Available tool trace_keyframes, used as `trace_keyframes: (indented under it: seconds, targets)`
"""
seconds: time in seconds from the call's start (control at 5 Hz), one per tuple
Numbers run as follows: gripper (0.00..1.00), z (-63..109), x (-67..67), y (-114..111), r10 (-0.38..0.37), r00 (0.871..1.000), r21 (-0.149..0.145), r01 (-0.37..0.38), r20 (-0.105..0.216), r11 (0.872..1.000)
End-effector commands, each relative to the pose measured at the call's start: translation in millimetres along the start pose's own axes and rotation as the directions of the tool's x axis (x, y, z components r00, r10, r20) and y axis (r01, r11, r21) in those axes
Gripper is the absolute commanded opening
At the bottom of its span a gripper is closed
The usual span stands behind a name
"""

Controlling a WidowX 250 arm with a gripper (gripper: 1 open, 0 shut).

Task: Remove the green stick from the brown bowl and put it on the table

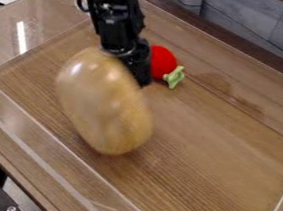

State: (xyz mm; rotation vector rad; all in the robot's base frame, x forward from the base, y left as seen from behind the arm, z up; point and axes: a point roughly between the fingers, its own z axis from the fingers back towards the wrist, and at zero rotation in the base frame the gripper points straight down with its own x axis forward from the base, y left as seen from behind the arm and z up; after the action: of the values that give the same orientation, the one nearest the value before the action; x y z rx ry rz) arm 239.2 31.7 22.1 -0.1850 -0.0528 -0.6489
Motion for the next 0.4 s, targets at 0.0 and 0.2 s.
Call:
trace_keyframes:
  seconds: [0.0,0.2]
  targets:
    - [0.00,-0.8,-3.5,-2.6,0.010,1.000,-0.012,-0.010,-0.007,1.000]
    - [0.00,-3.2,-6.1,-9.0,0.012,0.999,-0.034,-0.013,-0.033,0.999]
